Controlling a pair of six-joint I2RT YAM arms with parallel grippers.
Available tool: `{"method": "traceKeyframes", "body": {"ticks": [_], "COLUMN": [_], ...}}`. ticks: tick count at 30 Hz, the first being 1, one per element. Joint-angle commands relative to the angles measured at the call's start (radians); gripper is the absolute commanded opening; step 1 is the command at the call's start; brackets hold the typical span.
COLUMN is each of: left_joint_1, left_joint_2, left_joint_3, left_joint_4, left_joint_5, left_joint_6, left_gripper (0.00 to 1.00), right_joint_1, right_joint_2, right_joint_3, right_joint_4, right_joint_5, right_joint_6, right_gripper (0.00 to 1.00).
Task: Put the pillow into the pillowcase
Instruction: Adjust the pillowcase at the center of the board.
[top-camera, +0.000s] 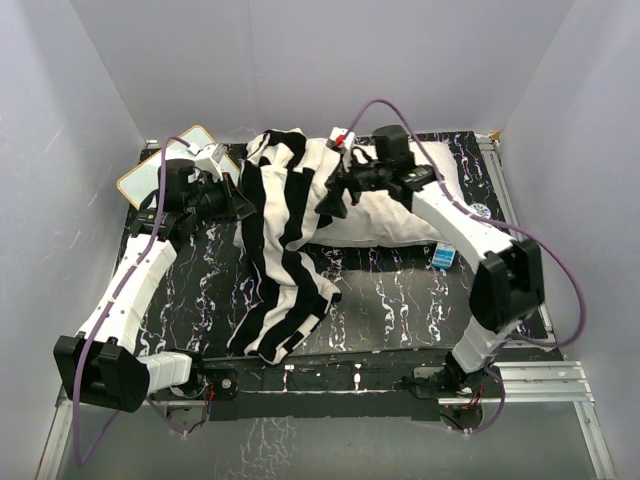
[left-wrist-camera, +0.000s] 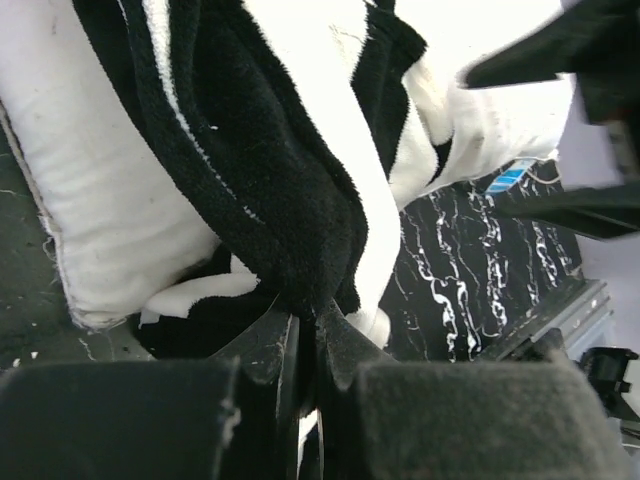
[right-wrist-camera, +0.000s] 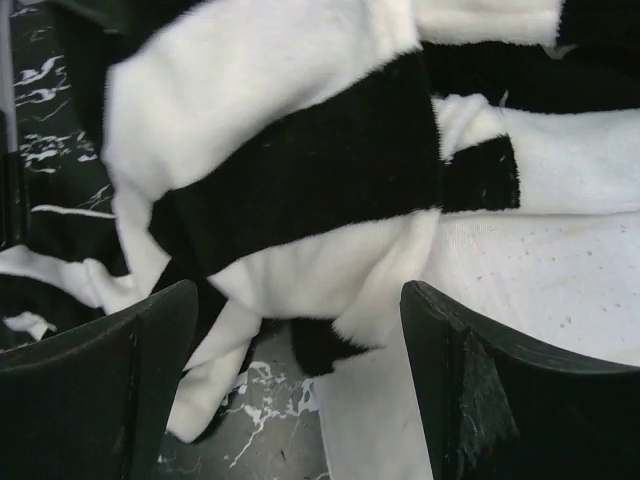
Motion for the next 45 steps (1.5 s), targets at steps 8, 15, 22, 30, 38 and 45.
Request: {"method": "traceKeyframes", "body": {"ticks": [8,15,22,30,38,45], "left_joint_1": [0.003,0.003,0.003,0.003,0.004,0.004], "left_joint_2": [-0.081,0.053,0.318,0.288,0.103,-0.192], "left_joint_3": [-0.013,0.317,0.782,0.637,0.157,-0.123], "left_joint_4": [0.059,-0.047,-0.079,-0.002,-0.045,0.028], "left_joint_5": [0.088,-0.010,0.027,-0.033,-0.161,-0.048], "left_joint_6": [-0.078,0.049,0.068,0.112,0.152,0.009], "left_gripper": [0.00,0.00,0.00,0.16,0.65,0.77], "right_joint_1": [0.018,-0.083,-0.214,-0.212,-0.150,-0.221], "right_joint_2": [0.194,0.021,-0.020,-0.181,-0.299,-0.386], "right_joint_3": [0.119,0.369,0.633,0.329,-0.129,-0.158], "right_joint_4": [0.036,-0.045,-0.152,-0.285,-0.475,-0.496], "right_joint_5": [0.150,0.050,0.025,-0.356,-0.180,-0.209], "right_joint_6": [0.189,0.138,0.097,-0.154,-0.479,-0.493], "right_gripper": [0.13,0.08,0.08,0.09,0.48,0.94]}}
